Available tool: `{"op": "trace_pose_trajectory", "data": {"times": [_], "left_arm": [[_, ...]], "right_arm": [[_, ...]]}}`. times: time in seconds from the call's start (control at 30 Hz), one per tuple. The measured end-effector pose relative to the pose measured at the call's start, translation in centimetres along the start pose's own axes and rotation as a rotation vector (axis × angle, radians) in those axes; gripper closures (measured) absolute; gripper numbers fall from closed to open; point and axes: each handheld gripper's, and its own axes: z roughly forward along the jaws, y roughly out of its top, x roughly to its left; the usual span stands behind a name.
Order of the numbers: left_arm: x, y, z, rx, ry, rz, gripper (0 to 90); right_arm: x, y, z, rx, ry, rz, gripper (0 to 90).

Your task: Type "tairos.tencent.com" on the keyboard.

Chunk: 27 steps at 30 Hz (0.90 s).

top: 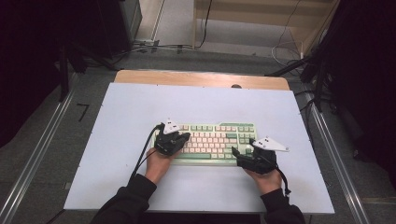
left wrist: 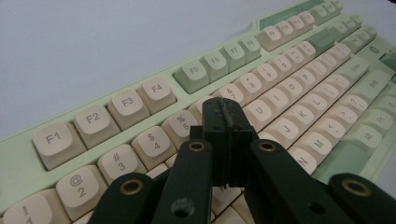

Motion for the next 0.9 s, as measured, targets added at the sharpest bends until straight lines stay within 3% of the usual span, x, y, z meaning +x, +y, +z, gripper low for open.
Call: {"op": "trace_pose_trajectory", "data": {"times": [0.9], "left_arm": [[-0.26,0.02,0.41,0.044,0.015,0.005,90.0]], "right_arm": [[0.08,0.01,0.04,0.002,0.002,-0.002,22.1]]}}
